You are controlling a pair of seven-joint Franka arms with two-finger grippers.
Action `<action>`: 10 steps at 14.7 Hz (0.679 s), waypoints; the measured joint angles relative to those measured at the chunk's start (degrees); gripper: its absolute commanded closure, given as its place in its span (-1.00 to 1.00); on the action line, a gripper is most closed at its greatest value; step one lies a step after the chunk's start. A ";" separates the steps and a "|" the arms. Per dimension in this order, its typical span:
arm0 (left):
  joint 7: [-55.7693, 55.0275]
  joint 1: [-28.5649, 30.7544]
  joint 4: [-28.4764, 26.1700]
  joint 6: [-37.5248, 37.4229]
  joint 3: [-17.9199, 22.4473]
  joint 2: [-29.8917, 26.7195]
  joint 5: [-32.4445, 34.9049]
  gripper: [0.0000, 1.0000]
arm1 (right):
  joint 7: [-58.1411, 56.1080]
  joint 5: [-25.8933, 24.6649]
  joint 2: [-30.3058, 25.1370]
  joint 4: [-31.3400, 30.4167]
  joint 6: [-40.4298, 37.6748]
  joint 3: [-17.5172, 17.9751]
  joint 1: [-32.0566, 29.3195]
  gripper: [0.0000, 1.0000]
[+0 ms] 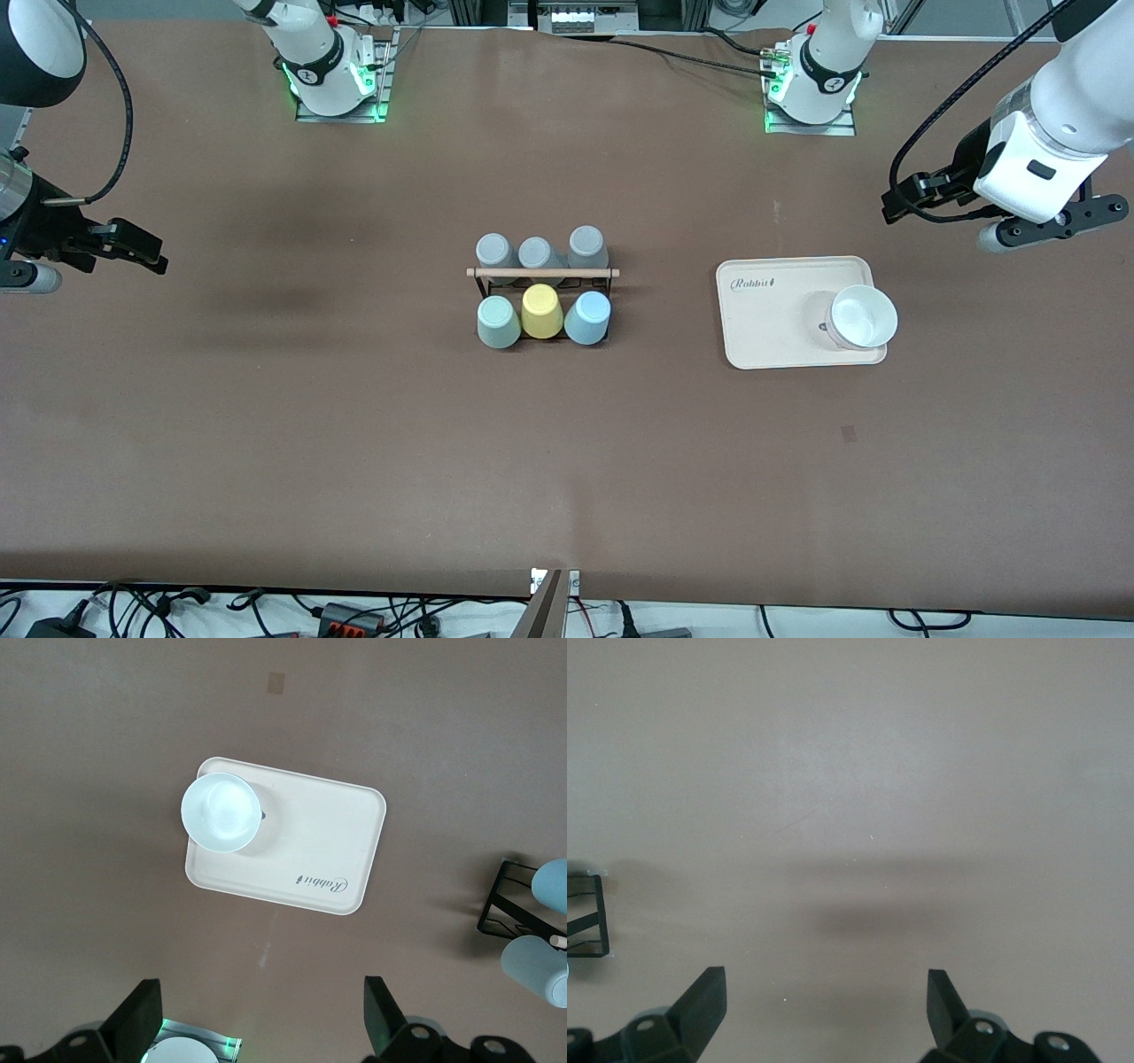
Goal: Hang scattered cups on rack with three cups
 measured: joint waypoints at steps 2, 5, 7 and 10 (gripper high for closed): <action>0.00 0.00 0.00 0.00 0.00 0.00 0.00 -1.00 | 0.00 0.00 0.00 0.00 0.26 0.02 0.00 -1.00; 0.00 0.00 0.00 0.00 0.00 0.00 0.00 -1.00 | 0.00 0.00 -0.05 0.00 0.52 0.01 -0.05 -1.00; 0.00 0.00 0.00 0.00 0.00 0.00 0.00 -1.00 | 0.00 0.00 -0.04 0.00 0.52 0.01 -0.06 -1.00; 0.00 0.00 0.00 0.00 0.00 0.00 0.00 -1.00 | 0.00 0.00 -0.04 0.00 0.52 0.01 -0.37 -1.00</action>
